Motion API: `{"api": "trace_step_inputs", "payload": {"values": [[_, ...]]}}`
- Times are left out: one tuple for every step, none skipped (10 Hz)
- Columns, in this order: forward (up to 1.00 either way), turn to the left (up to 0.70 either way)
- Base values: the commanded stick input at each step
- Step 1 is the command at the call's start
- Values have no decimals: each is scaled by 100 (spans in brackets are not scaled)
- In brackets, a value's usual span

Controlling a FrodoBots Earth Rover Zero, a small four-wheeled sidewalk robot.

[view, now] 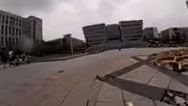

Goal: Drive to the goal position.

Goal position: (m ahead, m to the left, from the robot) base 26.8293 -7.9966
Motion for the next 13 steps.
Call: {"api": "trace_step_inputs", "payload": {"values": [[100, 0], [100, 0], [100, 0], [100, 0], [100, -8], [100, -17], [100, 0], [100, 0], [100, -20], [100, -17], [100, -3], [100, -10], [100, -17]]}}
